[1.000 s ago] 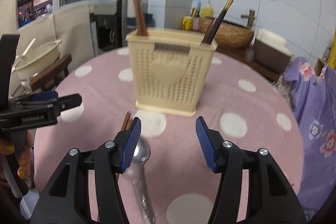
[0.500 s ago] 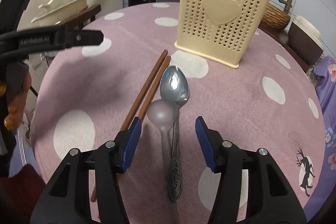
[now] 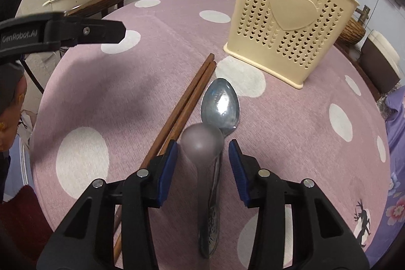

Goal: Organize utensils
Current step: 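Move both tools back down to the remaining spoons and chopsticks, then grasp a metal spoon with right tool while left tool grasps a wooden chopstick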

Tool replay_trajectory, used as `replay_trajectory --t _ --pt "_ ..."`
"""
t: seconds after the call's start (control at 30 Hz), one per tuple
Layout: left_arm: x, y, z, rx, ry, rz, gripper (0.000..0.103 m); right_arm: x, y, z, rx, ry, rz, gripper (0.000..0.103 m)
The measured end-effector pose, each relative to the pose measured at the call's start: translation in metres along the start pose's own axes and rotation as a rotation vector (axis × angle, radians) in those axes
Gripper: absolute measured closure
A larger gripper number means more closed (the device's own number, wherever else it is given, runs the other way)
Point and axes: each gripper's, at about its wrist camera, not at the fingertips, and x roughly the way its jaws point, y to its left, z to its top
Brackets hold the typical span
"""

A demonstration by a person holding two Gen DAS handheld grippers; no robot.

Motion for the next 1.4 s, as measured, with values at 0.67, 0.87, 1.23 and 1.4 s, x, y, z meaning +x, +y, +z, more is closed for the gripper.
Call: replay_trajectory --t 0.67,0.87,1.23,1.4 --pt "0.006 -0.01 -0.004 0.021 0.035 -0.029 0.014 -0.016 -0.016 0.003 0.134 -0.068 0.051 0.066" --pt "0.02 -0.026 -0.005 0.053 0.088 -0.079 0.034 -0.047 -0.043 0.002 0.29 -0.175 0.059 0.066" --pt "0.05 -0.068 -0.023 0.161 0.209 -0.136 0.066 -0.073 -0.067 -0.005 0.426 -0.262 0.069 0.066" --pt "0.049 -0.065 -0.022 0.158 0.212 -0.124 0.074 -0.075 -0.068 -0.007 0.426 -0.272 0.067 0.066"
